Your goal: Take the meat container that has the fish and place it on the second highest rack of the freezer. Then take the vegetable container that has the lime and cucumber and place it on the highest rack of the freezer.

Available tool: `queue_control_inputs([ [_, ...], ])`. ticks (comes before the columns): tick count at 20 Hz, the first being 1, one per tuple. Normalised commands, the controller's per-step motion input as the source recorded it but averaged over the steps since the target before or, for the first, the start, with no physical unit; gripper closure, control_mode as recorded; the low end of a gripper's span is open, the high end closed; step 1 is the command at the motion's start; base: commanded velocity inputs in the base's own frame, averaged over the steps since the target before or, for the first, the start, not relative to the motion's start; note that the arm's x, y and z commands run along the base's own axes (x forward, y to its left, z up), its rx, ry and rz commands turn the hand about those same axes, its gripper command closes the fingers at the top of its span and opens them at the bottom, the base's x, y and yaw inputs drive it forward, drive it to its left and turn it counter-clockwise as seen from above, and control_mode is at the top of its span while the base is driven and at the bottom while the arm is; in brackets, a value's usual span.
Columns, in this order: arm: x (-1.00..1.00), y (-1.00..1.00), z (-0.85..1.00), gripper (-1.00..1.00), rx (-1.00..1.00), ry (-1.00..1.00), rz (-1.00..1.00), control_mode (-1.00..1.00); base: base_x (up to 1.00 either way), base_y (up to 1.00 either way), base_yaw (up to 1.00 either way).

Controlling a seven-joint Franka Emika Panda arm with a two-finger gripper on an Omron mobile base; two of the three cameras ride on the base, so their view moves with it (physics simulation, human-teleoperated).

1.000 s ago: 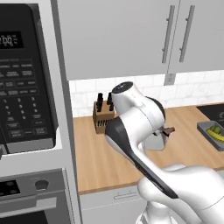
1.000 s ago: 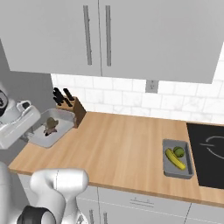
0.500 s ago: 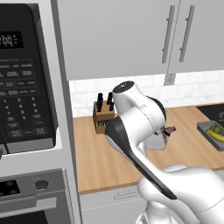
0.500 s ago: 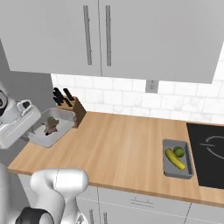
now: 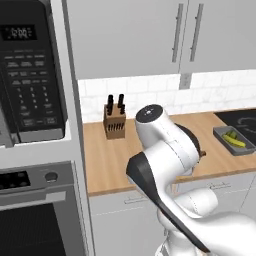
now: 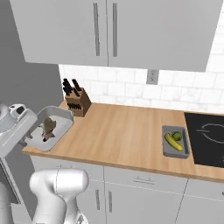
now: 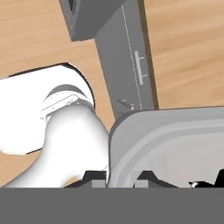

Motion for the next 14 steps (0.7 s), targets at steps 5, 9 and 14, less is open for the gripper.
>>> queue_control_inputs([
  [5,0.00,0.00,0.00,1.00,0.00,0.00,0.00,1.00,-0.44,0.49,0.00],
  [9,0.00,0.00,0.00,1.00,0.00,0.00,0.00,1.00,-0.35,0.81,0.00],
  [14,0.00,0.00,0.00,1.00,0.00,0.00,0.00,1.00,-0.35,0.94,0.00],
])
